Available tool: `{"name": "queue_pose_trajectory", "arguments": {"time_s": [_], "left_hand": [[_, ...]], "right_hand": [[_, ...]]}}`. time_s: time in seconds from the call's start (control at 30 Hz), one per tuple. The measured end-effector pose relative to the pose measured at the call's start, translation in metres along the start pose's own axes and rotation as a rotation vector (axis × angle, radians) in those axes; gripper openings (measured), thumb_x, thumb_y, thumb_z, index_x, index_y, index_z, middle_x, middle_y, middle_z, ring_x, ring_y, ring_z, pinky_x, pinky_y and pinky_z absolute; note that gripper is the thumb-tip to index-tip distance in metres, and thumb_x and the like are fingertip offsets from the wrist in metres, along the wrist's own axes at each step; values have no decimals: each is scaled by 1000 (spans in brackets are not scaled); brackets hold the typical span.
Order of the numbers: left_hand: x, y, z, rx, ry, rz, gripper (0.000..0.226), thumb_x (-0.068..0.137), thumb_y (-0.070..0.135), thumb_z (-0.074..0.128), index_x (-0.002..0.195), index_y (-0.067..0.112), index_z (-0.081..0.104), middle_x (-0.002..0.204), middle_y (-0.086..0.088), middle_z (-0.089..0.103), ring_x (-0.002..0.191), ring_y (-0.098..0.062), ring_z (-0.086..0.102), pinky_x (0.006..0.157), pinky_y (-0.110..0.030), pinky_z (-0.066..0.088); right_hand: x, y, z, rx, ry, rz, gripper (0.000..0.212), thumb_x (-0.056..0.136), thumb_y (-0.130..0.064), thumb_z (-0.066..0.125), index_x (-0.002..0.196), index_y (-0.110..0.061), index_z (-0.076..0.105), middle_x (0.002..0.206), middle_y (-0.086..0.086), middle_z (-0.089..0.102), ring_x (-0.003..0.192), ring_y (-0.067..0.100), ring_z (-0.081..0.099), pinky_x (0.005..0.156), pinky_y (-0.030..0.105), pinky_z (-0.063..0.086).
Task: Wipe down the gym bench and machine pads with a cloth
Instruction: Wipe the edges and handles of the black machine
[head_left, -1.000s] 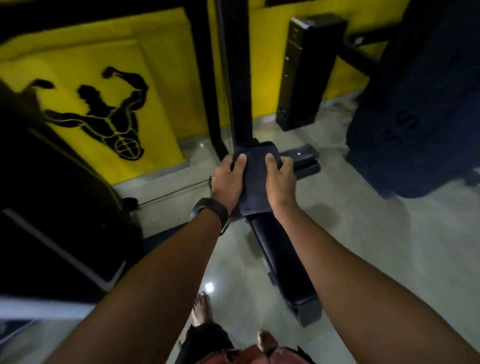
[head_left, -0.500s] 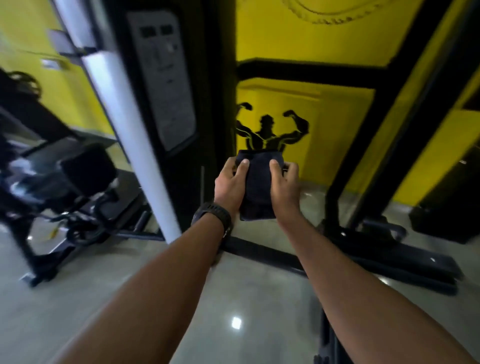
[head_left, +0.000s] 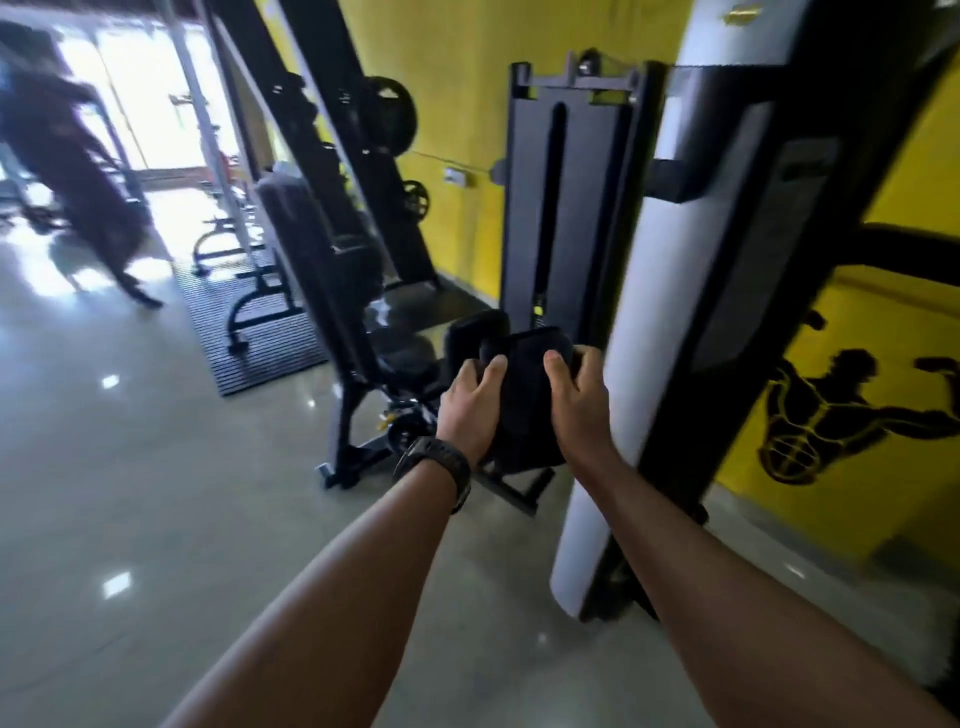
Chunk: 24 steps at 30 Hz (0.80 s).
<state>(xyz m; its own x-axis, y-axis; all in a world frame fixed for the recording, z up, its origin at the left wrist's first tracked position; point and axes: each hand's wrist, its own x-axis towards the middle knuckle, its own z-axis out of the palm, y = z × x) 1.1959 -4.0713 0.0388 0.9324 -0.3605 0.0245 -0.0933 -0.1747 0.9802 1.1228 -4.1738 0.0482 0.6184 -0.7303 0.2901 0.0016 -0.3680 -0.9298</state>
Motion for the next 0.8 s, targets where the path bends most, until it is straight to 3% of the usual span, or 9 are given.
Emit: {"name": "queue_pose_trajectory", "arguments": {"time_s": [0.1,0.2,0.27,0.33,0.4,0.5,0.63,0.8], "left_hand": [[17,-20,-61,-80,75,-65,71,77,81,51,117,23,60,123,-6,66,118,-28,60,105,-53,46],[37,-33,-119,-154,150,-80,50,76,73,56,99,28,59,109,-5,68,104,-28,66,95,-57,53],[53,-35,-150,-187,199,-62,35,81,64,58,95,32,59,109,-9,68,98,-27,68,89,-55,58],[74,-39,-175,-180,247,-35,28,81,63,58,91,37,59,109,-11,67,98,-29,69,86,-56,58],[100,-44,-196,-166,284,-26,28,76,66,57,87,41,57,103,-8,68,98,-31,69,86,-59,57],[144,-44,-220,-141,294,2,19,83,62,56,89,44,55,101,-3,69,97,-28,69,85,-58,58],[229,-42,-243,-52,344,57,11,96,49,55,95,38,54,102,1,66,97,-22,66,82,-45,58],[333,-40,-253,141,331,77,19,94,54,54,102,37,55,99,5,66,94,-18,65,87,-51,55]], "right_hand": [[-3,-14,69,26,-99,-16,21,104,-36,51,110,-15,50,101,0,61,96,25,60,83,40,48],[-7,-31,130,59,-186,-33,24,105,-36,51,114,-14,49,94,-8,59,85,14,60,69,23,44],[-4,-41,165,63,-212,-46,25,105,-35,52,117,-13,49,93,-10,59,82,4,57,65,13,44],[5,-46,199,84,-232,-51,27,104,-38,52,116,-14,50,97,-2,63,85,13,62,76,27,52],[20,-49,234,115,-256,-46,27,104,-41,52,114,-16,49,97,2,66,85,19,65,74,40,54],[49,-50,283,172,-271,-37,25,104,-43,49,120,-23,48,103,-2,67,92,15,66,79,39,56],[107,-50,347,274,-292,34,22,103,-42,51,121,-31,46,108,-3,68,97,16,68,86,46,59],[187,-44,404,271,-251,100,31,102,-42,54,128,-27,45,108,-6,67,98,17,67,89,47,58]]}}
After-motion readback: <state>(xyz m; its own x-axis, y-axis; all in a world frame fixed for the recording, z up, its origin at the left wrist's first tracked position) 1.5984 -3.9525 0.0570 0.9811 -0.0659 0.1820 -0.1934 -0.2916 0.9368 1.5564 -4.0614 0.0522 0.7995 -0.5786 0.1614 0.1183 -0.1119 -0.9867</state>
